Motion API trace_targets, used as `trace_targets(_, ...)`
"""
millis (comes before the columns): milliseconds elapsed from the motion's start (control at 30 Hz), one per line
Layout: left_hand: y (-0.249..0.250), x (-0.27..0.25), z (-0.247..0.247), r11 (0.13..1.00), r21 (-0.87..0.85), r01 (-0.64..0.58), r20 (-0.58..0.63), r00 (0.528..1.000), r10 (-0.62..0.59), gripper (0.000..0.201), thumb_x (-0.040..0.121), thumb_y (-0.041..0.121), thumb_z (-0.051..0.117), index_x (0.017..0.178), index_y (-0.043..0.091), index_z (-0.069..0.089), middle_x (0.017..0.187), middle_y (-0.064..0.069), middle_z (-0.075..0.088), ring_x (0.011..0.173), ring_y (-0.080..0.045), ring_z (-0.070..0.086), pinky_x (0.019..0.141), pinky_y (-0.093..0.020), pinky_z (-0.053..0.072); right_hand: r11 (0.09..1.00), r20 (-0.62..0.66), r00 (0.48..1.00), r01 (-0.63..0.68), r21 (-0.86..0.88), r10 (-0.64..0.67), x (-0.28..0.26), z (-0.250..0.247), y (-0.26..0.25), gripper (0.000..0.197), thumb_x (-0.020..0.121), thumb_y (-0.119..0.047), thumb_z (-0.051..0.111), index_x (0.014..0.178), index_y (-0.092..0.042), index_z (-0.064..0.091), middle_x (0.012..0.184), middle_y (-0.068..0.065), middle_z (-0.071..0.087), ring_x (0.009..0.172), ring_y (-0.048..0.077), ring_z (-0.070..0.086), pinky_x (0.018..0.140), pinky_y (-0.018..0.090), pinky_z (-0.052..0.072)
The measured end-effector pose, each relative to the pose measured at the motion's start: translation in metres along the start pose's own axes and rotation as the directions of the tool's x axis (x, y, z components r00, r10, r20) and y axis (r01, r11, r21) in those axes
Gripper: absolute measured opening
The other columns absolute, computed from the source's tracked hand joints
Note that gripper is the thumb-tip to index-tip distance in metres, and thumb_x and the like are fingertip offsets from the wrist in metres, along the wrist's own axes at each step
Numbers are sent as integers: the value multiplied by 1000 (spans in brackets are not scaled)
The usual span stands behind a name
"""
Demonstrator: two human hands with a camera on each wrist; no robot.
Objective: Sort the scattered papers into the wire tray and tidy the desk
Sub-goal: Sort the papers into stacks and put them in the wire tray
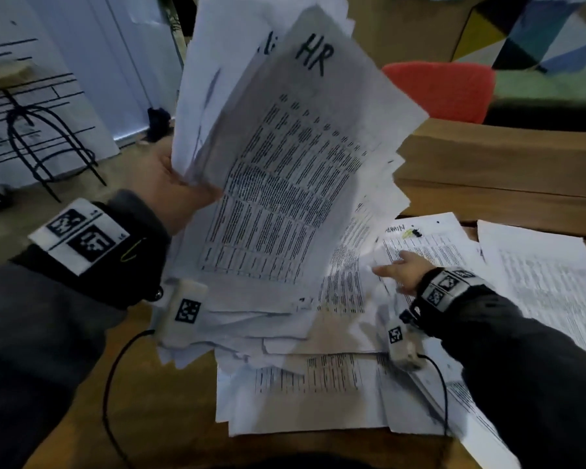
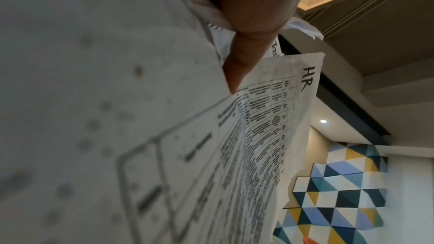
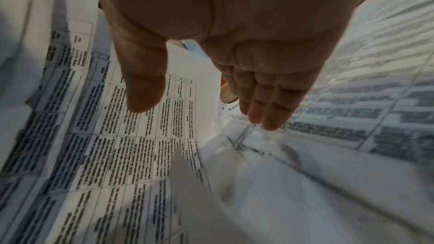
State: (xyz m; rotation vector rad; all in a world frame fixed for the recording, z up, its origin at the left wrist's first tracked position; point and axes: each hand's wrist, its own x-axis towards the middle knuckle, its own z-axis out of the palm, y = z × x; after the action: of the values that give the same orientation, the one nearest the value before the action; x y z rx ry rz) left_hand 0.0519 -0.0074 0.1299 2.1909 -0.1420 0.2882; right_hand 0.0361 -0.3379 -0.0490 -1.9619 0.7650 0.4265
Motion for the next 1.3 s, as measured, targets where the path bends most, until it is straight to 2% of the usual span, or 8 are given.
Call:
trace_targets(67, -8, -3, 2, 998, -63, 21, 17, 1000, -20, 32, 73, 1, 71, 78, 27, 55, 65, 10, 59, 59, 5, 61, 44, -7, 42, 1000, -52, 999, 17, 22, -16, 10, 9, -4, 102, 72, -33, 78, 148, -7, 15, 151, 11, 32, 132, 32, 40, 108, 44, 37)
trace_targets(367, -67, -13, -9, 953, -185, 241, 46, 971, -236, 43, 65, 0, 78, 74, 38, 59, 69, 15, 65, 67, -7, 60, 68, -25, 52, 980, -87, 996, 12, 198, 5, 51, 26, -39, 100, 69, -20, 80, 146, -5, 19, 141, 16, 43, 121, 37, 49, 100, 47, 44)
trace_targets(467, -93, -16, -6, 893, -231, 385, 116, 923, -368, 36, 74, -11, 64, 67, 23, 66, 49, 16, 66, 46, 3, 62, 44, -13, 49, 996, -40, 999, 35, 76, -32, 58, 35, -51, 101, 66, -30, 81, 144, -2, 25, 143, 14, 42, 126, 32, 45, 102, 39, 41)
trace_targets(600, -134, -21, 8, 777, -207, 595, 133, 804, -580, 20, 79, -14, 59, 73, 5, 59, 40, 5, 62, 51, -20, 58, 39, -16, 47, 993, 28, 999, 28, -119, -25, 56, 48, -64, 79, 70, -29, 80, 134, 0, 45, 138, 17, 48, 126, 30, 46, 102, 35, 36)
trace_targets(700, -165, -18, 11, 710, -64, 701, 176, 709, -683, 44, 68, -4, 70, 110, -8, 57, 86, -13, 65, 80, -26, 54, 73, -27, 45, 954, 8, 1000, -6, -299, 9, 56, 56, -69, 82, 70, -31, 80, 137, -3, 43, 143, 15, 44, 130, 31, 42, 107, 35, 32)
trace_targets(833, -195, -28, 22, 687, 215, 694, 256, 639, -725, 79, 60, 25, 83, 126, 0, 49, 125, -16, 57, 109, -30, 55, 87, -31, 41, 780, -100, 995, -71, -622, 11, 48, 69, -77, 104, 60, -52, 81, 139, -6, 32, 142, 16, 39, 130, 32, 39, 106, 40, 37)
trace_targets(1133, -211, -42, 31, 630, 172, 757, 192, 601, -775, 46, 81, 4, 64, 124, 6, 48, 98, -11, 59, 89, -28, 56, 83, -32, 45, 630, -187, 980, -191, -753, 75, 36, 84, -86, 120, 51, -66, 77, 140, -5, 25, 142, 16, 36, 132, 33, 34, 108, 43, 33)
trace_targets(1300, -215, -44, 25, 562, 23, 827, 222, 544, -809, 46, 82, 0, 63, 126, -4, 49, 119, -24, 60, 90, -30, 56, 82, -37, 46, 783, -172, 977, -205, -588, 126, 35, 73, -77, 90, 54, -43, 87, 123, 0, 47, 111, 14, 59, 102, 31, 57, 93, 37, 48)
